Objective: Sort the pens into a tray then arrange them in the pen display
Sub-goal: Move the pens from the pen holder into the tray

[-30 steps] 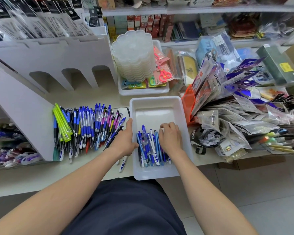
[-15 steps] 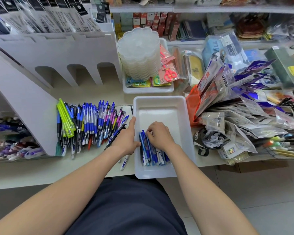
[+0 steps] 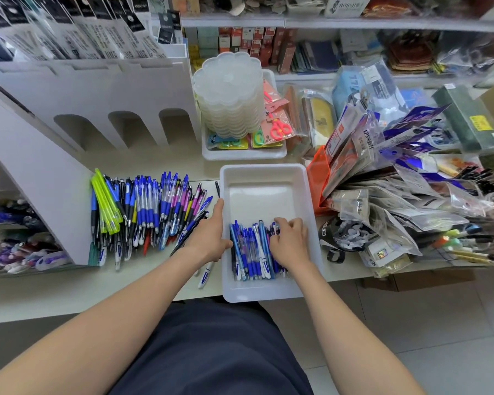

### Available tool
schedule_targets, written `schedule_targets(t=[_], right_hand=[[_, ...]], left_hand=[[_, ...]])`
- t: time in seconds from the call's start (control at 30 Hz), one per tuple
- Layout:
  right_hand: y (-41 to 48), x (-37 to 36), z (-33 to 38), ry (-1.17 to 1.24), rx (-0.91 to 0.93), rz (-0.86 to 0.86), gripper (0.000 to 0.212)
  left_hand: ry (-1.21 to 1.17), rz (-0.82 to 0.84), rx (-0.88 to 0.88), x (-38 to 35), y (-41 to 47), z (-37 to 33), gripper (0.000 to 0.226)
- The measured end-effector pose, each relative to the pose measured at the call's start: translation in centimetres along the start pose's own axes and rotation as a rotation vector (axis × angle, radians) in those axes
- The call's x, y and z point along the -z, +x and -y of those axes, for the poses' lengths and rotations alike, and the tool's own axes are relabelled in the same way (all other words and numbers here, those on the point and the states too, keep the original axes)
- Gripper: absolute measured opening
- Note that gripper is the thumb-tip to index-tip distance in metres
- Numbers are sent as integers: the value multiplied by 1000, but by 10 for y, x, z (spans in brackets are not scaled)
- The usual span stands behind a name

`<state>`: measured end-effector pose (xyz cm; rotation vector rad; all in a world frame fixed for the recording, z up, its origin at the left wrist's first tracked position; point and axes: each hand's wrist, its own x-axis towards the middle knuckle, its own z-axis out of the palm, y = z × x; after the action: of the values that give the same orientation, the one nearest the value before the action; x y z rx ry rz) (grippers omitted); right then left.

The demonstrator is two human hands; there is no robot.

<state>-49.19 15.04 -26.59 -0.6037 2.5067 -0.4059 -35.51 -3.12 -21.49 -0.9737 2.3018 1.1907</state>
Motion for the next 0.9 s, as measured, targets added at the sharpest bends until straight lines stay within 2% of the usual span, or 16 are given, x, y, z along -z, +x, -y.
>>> schedule_targets(t=[0.2, 0.37, 0.43, 0.5, 0.6, 0.67, 0.77, 0.9], right_hand=[[-15, -7, 4, 121, -58, -47, 49], [-26, -5, 13, -61, -17, -92, 40], [-29, -3, 19, -121, 8, -46, 40], [-31, -2, 26, -159, -3, -24, 41], [-32, -3, 34, -158, -4, -106, 42], [-35, -4, 49, -6, 72, -168, 46], [-44, -2, 88, 237, 213, -198, 36], [-65, -7, 143, 289, 226, -154, 29]], left_hand=[[-7, -10, -4, 0, -1, 0, 117], [39, -46, -72, 3, -2, 6, 113], [71, -91, -102, 5, -6, 13, 96], [118, -177, -118, 8, -11, 25, 63], [140, -291, -117, 17, -18, 44, 28], [165, -350, -101, 25, -23, 55, 17], [194, -402, -39, 37, -30, 72, 6], [211, -385, -8, 47, -42, 91, 6]])
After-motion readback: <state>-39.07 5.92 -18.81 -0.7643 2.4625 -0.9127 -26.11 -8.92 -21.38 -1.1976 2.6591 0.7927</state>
